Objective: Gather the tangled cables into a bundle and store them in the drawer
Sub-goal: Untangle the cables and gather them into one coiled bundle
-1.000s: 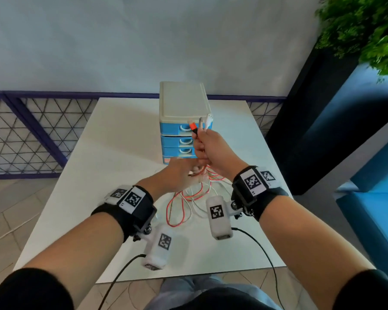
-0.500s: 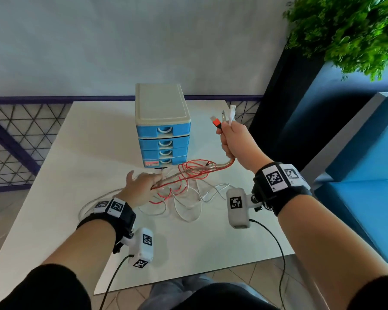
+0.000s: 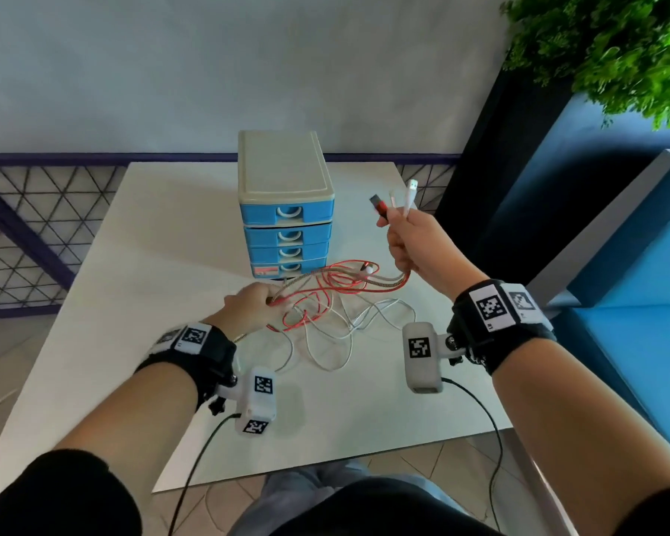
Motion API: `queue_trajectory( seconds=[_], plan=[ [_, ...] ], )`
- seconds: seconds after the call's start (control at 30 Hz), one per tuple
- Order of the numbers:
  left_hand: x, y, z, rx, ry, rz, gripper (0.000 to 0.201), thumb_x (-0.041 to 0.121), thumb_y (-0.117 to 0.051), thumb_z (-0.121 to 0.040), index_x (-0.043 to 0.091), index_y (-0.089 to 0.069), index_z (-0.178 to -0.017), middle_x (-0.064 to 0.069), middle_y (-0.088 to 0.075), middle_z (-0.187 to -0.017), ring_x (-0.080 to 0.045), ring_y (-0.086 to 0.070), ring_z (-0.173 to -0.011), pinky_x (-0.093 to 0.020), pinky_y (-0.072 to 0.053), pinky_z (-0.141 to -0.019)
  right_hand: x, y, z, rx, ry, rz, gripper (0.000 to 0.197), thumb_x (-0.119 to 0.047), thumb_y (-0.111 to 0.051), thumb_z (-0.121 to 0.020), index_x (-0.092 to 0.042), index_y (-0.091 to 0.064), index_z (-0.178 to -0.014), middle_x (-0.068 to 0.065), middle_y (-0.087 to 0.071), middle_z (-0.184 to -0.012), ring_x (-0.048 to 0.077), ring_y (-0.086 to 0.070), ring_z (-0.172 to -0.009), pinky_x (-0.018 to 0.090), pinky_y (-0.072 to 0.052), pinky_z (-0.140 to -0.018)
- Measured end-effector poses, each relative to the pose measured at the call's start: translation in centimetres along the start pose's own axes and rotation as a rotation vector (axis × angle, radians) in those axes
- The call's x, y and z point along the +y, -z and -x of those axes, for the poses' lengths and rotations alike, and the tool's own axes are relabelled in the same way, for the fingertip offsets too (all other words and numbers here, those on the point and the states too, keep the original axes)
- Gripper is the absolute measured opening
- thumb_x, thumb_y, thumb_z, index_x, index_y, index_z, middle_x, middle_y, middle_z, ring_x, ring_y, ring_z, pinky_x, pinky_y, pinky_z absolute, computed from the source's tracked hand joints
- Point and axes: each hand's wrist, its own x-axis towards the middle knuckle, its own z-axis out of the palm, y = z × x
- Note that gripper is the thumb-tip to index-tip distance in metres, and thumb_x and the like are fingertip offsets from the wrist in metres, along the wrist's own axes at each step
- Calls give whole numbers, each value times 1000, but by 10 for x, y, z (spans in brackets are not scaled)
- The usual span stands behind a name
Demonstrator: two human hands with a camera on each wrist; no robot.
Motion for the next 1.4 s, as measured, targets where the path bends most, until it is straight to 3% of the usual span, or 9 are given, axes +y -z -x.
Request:
queue_trajectory(
  seconds=[0.13,0.27,0.4,0.63,0.73,0.83,1.07,1.23,1.4],
  plan=[
    [-6,29,10,28,-41,127,31,59,-60,-75,31,-69,-83,7,-70,-85,-18,-64,-87,-33,-44,-86,-4,1,-4,5,80,-120,19,-21,-41,-102,-14,-49,-87,-5,-35,-57,9,-31,-42,20,-29,-40],
    [15,49,20,94,-171,216,24,29,-53,-95,20,-71,-81,-1,-71,-85,-18,-64,-88,-30,-42,-80,-19,-13,-5,-5,154,-59,25,-29,-36,-103,-15,-46,-84,-1,-39,-59,12,-36,-39,21,-30,-40],
    [45,60,25,255,-242,83,28,31,-49,-97,26,-65,-75,8,-67,-70,-11,-64,-78,-30,-42,-85,-25,-37,-4,-43,281,351,25,-30,-51,-97,-20,-55,-74,-6,-42,-56,6,-35,-43,18,-29,-43],
    [74,79,34,207,-349,189,17,10,-57,-89,23,-65,-81,-1,-65,-69,-7,-56,-58,-25,-43,-61,-7,-70,-9,-260,352,718,61,-52,-69,-80,-21,-54,-130,0,-64,-116,18,-60,-107,33,-46,-94],
    [79,85,34,226,-345,171,16,13,-58,-90,23,-65,-80,8,-57,-59,0,-51,-48,-17,-38,-51,-12,-70,-9,-261,361,554,20,-33,-59,-92,-19,-65,-104,-3,-64,-86,9,-58,-73,16,-47,-68],
    [79,86,35,221,-361,109,10,21,-57,-93,21,-65,-87,13,-56,-63,-3,-51,-57,-9,-34,-51,-25,-66,-1,-294,94,237,28,-33,-49,-97,-23,-59,-73,-5,-38,-50,9,-30,-39,20,-24,-37],
    [69,85,31,161,-364,-61,16,8,-54,-89,2,-69,-90,-11,-67,-74,-19,-54,-62,-20,-35,-56,-10,-72,-6,-459,287,684,16,-42,-67,-85,-34,-57,-94,-19,-60,-85,-2,-56,-76,19,-37,-67],
    [65,81,35,110,-367,52,15,23,-56,-92,17,-66,-82,-3,-63,-57,-5,-54,-48,-12,-40,-53,-4,-77,-10,-348,311,844,12,-35,-54,-95,-27,-55,-86,-9,-56,-76,9,-51,-70,19,-34,-58],
    [31,70,29,98,-276,-18,32,41,-54,-91,16,-60,-71,4,-64,-63,-14,-63,-71,-34,-44,-80,-12,-70,-5,-237,371,746,13,-32,-49,-99,-24,-47,-89,-10,-47,-69,5,-43,-58,12,-33,-49]
  ],
)
